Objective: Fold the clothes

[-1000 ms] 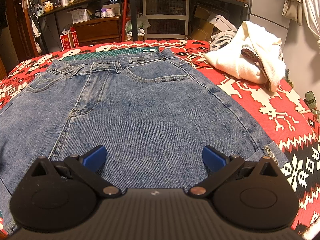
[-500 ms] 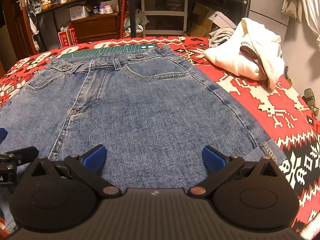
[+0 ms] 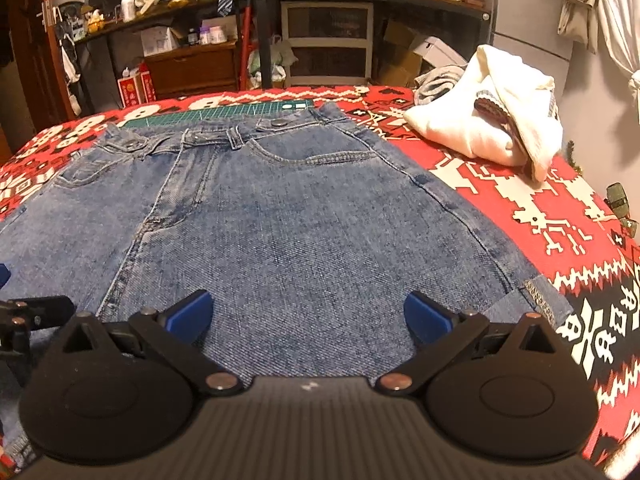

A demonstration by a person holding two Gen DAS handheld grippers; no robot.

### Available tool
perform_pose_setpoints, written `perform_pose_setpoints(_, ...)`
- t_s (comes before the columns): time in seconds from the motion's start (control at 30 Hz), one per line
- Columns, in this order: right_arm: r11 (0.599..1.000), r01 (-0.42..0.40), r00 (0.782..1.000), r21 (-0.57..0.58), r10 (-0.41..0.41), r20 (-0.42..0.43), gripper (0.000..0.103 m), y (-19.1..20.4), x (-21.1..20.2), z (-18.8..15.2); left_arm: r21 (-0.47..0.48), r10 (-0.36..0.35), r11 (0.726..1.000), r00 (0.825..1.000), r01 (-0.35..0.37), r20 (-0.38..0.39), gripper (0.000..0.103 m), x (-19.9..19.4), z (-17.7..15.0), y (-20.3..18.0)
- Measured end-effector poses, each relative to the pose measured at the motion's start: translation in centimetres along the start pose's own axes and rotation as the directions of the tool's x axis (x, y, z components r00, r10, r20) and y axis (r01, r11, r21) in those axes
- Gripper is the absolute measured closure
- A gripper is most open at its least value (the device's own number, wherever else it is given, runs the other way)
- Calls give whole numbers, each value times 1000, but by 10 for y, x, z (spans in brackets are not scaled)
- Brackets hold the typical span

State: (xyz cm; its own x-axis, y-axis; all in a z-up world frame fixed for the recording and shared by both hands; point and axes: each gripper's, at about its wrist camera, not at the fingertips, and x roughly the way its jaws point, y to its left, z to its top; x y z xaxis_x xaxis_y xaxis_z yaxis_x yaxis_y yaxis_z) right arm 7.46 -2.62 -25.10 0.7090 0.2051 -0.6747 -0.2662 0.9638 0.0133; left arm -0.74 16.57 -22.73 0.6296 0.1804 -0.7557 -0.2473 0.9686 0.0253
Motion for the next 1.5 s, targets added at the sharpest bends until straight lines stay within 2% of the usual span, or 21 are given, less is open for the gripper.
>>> perform_pose_setpoints(0.17, 1000, 14, 999, -5, -14, 45, 0, 3, -3, -7, -11, 15, 1000, 999, -15, 36, 0, -1, -5, -2)
perform_pose_setpoints(0.4, 1000, 3, 998, 2, -3, -57, 1, -2, -3, 7, -27, 28, 999, 999, -27, 39, 0, -1, -2, 2)
perform_pose_setpoints(0.47, 1000, 9, 998, -5, -10, -62, 3, -4, -6, 10, -24, 10, 1000, 999, -9, 32, 4, -2, 0, 4)
perform_pose_setpoints(0.57, 1000, -1, 998, 0, 1, -60, 17, -8, -11, 17, -35, -54, 998, 998, 55, 45, 10, -7, 0, 10)
perform_pose_setpoints(0.63, 1000, -16, 998, 19, 17, -55, 23, -11, -12, 23, -52, -106, 993, 993, 109, 54, 16, -10, 2, 13)
perform_pose_setpoints(0.67, 999, -24, 998, 29, 26, -51, 29, -13, -13, 27, -60, -136, 988, 989, 139, 56, 18, -11, 3, 14)
perform_pose_setpoints(0.7, 999, -30, 999, 36, 31, -43, 44, -14, -13, 30, -69, -166, 983, 984, 170, 57, 23, -12, 3, 15)
perform_pose_setpoints(0.73, 999, -34, 999, 42, 36, -33, 54, -15, -13, 34, -77, -194, 977, 979, 198, 58, 27, -13, 4, 16)
perform_pose_setpoints(0.77, 998, -34, 999, 45, 35, -23, 74, -15, -12, 38, -80, -209, 974, 976, 213, 59, 29, -13, 4, 16)
perform_pose_setpoints(0.8, 999, -28, 999, 43, 29, -14, 83, -15, -11, 41, -77, -215, 973, 975, 219, 61, 30, -13, 4, 16)
perform_pose_setpoints(0.87, 999, -22, 1000, 29, 22, -13, 85, -13, -4, 46, -66, -220, 973, 974, 223, 62, 36, -13, 3, 13)
perform_pose_setpoints(0.9, 1000, -20, 1000, 21, 20, -14, 93, -11, -1, 49, -62, -228, 971, 972, 231, 61, 41, -12, 3, 13)
perform_pose_setpoints(0.93, 1000, -17, 1000, 13, 17, -14, 95, -10, 2, 51, -60, -236, 969, 970, 239, 60, 41, -13, 3, 12)
perform_pose_setpoints(1.1, 999, -12, 999, -38, 10, -49, 95, -4, 21, 51, -78, -260, 961, 963, 265, 65, 41, -11, 2, 16)
perform_pose_setpoints(1.3, 993, -18, 998, -118, 11, -61, 95, -11, 4, 35, -91, -257, 961, 964, 262, 69, 43, -11, 2, 20)
perform_pose_setpoints(1.5, 999, -3, 994, -50, -2, -105, 93, -44, -19, 17, -79, -254, 963, 965, 259, 69, 43, -10, 2, 18)
